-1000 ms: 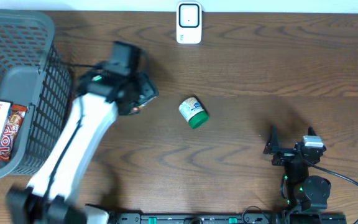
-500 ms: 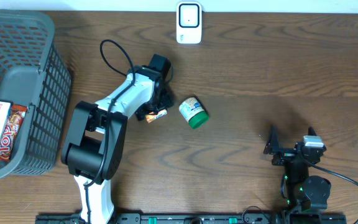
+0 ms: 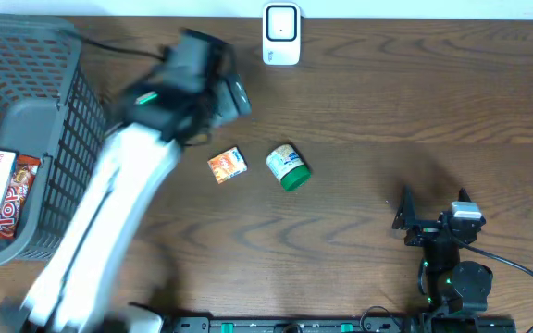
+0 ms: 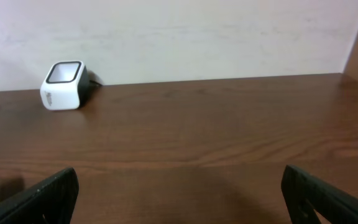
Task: Scan the item barcode
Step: 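Place the orange packet on the table beside the jar, then reach the left gripper into the basket toward the red Top bar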
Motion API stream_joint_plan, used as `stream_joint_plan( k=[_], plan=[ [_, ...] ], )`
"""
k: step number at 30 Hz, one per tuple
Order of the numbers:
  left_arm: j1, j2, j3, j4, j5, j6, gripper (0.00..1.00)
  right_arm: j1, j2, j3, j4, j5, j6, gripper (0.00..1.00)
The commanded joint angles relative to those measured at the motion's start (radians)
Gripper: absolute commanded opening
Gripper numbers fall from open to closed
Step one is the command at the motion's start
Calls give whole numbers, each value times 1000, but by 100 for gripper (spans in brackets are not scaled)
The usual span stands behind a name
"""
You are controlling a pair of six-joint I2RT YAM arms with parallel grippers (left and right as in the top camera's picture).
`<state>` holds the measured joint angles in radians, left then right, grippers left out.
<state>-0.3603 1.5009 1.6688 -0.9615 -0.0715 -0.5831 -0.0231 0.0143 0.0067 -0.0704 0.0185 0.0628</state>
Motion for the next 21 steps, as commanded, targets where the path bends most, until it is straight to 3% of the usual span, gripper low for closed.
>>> stream_joint_plan(
  k=[1,6,12,17,21],
  plan=[
    [51,-170,98,-18,-181,129,98,7,-7,-1,-4,3,-12,99],
    [277,-331,146,-45,-369,145,98,7,-7,-1,-4,3,-12,99],
    [648,-365,145,-126,-416,144,98,7,-7,-1,-4,3,-12,99],
    [784,-329,127,-179,-416,79,98,7,-7,-1,-4,3,-12,99],
    [833,-259,66,-128,-416,233,98,7,-7,-1,-4,3,-12,99]
  ],
)
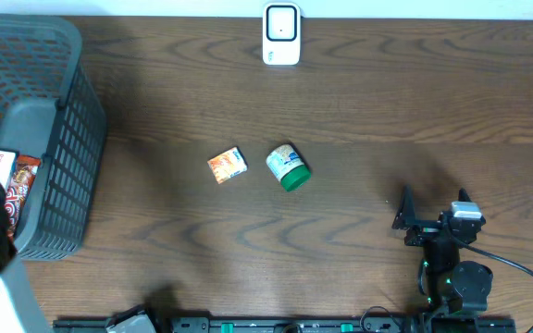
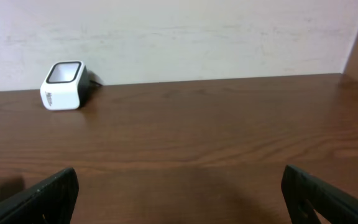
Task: Scan the item barcode
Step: 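Reach the left gripper into the basket toward the red Top bar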
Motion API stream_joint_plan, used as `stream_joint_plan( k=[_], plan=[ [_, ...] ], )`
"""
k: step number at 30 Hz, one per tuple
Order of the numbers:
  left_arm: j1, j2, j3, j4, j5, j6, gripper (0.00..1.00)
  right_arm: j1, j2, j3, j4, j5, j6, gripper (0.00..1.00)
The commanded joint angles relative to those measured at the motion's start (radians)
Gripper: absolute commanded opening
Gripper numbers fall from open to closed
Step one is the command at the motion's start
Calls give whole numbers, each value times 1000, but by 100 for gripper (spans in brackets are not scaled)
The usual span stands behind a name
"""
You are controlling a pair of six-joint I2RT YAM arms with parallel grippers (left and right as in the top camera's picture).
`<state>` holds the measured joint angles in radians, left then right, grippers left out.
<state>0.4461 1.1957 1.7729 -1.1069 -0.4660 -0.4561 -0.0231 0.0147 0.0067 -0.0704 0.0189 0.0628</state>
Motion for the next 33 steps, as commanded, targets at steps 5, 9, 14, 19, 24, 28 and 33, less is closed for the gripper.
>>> stream_joint_plan(
  k=[5,9,14,19,24,28,33],
  plan=[
    [32,156,-152,77,-22,404,98,7,-7,-1,-4,2,-12,99],
    [32,211,-272,135,-21,491,98,7,-7,-1,-4,2,-12,99],
    [37,268,-418,243,-13,635,98,7,-7,-1,-4,2,-12,99],
    [67,346,-452,304,27,714,98,7,-7,-1,-4,2,-12,99],
    [122,436,-452,341,169,760,98,7,-7,-1,-4,2,-12,99],
    [175,516,-452,354,238,814,98,7,-7,-1,-4,2,-12,99],
    [238,610,-452,385,311,842,98,7,-7,-1,-4,2,-12,99]
  ],
)
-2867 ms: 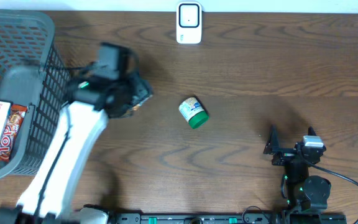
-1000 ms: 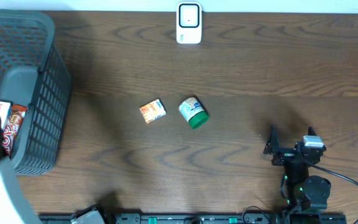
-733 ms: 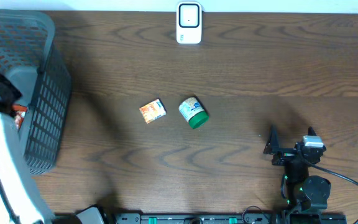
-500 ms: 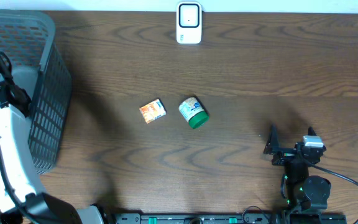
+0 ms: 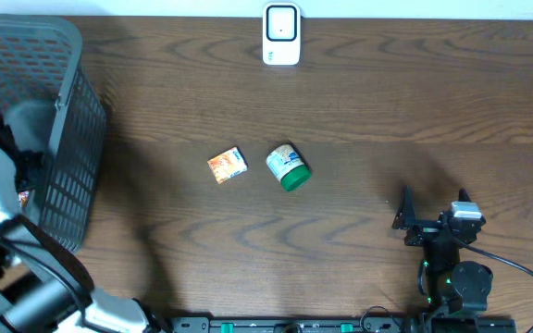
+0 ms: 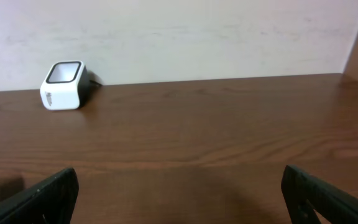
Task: Scan the item barcode
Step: 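Reach the left gripper into the basket toward the red Top bar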
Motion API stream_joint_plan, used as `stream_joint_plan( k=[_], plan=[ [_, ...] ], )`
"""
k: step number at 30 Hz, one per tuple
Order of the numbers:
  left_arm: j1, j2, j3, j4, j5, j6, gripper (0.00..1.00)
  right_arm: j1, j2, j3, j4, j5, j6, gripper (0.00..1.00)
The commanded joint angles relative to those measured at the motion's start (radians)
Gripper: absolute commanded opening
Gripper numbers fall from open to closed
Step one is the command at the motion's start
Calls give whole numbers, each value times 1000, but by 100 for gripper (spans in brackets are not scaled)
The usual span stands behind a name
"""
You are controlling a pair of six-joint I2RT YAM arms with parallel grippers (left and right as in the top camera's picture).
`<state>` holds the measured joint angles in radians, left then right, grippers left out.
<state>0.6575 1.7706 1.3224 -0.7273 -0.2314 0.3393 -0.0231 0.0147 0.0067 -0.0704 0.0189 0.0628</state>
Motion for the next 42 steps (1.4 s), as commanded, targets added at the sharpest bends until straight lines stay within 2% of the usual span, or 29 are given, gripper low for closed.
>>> stream_joint_plan(
  k=[1,21,26,28,32,35,42],
  plan=[
    [35,48,-2,13,88,53,98,7,-7,-1,-4,2,-12,99],
    [75,269,-2,93,140,56,98,7,-7,-1,-4,2,-12,99],
    [85,272,-2,116,208,40,100,7,-7,-1,-4,2,-12,99],
    [87,272,-2,116,246,40,91,7,-7,-1,-4,2,-12,99],
    [87,272,-2,103,251,-6,81,7,-7,-1,-4,2,-12,99],
    [87,272,-2,78,251,-20,78,7,-7,-1,-4,2,-12,99],
    [86,271,-2,32,250,-49,78,7,-7,-1,-4,2,-12,99]
  ],
)
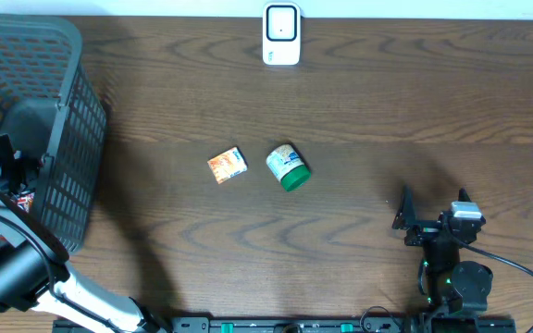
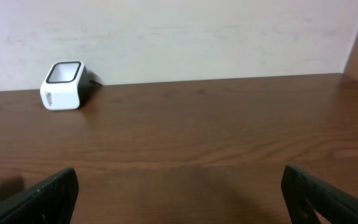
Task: Scan the item barcode
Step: 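Reach the left gripper into the basket toward the red Top bar, then grasp the red Top chocolate bar with the left gripper and lift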
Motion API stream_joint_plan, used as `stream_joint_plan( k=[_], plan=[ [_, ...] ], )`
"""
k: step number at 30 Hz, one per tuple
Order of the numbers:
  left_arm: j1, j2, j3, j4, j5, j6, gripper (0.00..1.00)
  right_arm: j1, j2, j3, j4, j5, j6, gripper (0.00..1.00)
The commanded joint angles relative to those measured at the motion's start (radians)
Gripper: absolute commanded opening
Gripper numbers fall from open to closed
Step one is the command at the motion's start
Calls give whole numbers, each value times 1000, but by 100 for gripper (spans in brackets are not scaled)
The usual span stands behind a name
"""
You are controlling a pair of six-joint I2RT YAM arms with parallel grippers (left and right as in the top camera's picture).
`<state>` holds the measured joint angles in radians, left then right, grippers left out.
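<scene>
A white barcode scanner [image 1: 281, 34] stands at the table's far edge; the right wrist view shows the scanner [image 2: 63, 85] at upper left. An orange packet [image 1: 228, 165] and a green-lidded jar [image 1: 288, 167] lie mid-table. My left gripper [image 1: 21, 169] reaches down into the grey basket [image 1: 63, 111], over a red snack packet [image 1: 26, 197] that barely shows; its jaws are hidden. My right gripper [image 1: 431, 211] rests at the near right, open and holding nothing, its fingers wide apart around the gripper's middle [image 2: 182, 202].
The basket takes up the left end of the table. A cable runs from the right arm's base [image 1: 461, 287] toward the right edge. The jar's edge shows at the far left of the right wrist view.
My left arm has shifted slightly inside the basket, its gripper sitting a little lower over the red packet. The right arm, packet, jar and scanner have not moved.
My left arm first stretched over the table, its gripper above the orange packet and jar. Then it was back at the far left edge beside the basket, the red packet showing inside. After that it reached into the basket and is there now. The right arm stayed still.
</scene>
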<state>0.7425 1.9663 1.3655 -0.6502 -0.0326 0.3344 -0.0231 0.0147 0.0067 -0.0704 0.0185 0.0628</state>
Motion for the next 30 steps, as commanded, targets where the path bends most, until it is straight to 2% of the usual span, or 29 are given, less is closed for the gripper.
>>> stream_joint_plan(
  k=[1,2,4,13,22,30],
  plan=[
    [1,72,-45,-48,51,-51,82,7,-7,-1,-4,3,-12,99],
    [1,65,-45,-48,51,-58,93,7,-7,-1,-4,3,-12,99],
    [1,44,-41,-45,51,-69,98,7,-7,-1,-4,3,-12,99],
    [2,-126,-32,-68,50,-89,99,7,-7,-1,-4,3,-12,99],
    [13,-139,-32,-96,37,-204,99,8,-7,-1,-4,2,-12,99],
    [45,-136,-35,-95,37,-198,100,8,-7,-1,-4,3,-12,99]
  ],
)
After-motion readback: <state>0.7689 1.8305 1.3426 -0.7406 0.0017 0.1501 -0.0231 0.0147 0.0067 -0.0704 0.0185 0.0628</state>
